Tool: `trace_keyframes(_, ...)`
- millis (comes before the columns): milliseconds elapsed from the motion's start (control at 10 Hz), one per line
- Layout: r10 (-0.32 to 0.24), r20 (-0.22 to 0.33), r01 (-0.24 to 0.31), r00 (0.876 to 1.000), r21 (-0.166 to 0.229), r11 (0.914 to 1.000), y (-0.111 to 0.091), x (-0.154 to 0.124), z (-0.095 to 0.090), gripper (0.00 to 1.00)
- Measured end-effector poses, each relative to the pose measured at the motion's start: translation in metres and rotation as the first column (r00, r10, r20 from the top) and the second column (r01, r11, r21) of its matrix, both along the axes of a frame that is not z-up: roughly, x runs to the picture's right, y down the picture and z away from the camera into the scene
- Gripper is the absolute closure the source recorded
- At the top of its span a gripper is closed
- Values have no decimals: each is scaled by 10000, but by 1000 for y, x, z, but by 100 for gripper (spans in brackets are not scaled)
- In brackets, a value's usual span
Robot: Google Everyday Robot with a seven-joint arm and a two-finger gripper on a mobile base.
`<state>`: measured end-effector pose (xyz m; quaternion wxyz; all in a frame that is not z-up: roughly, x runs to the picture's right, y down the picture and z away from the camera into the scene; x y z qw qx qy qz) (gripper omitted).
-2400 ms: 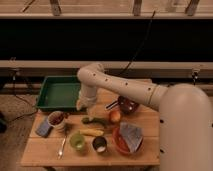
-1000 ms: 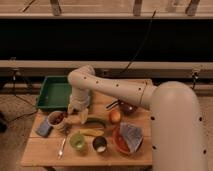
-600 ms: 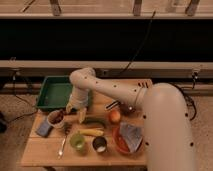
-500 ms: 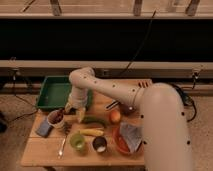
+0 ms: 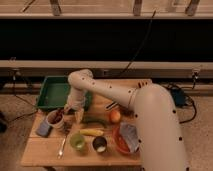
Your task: Place fork in plastic cup
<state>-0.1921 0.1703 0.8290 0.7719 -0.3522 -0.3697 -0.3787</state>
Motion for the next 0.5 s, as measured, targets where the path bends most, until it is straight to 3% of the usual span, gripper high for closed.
trace_keyframes(500,40,282,-35,9996,-206,9998,17,-15,10,35)
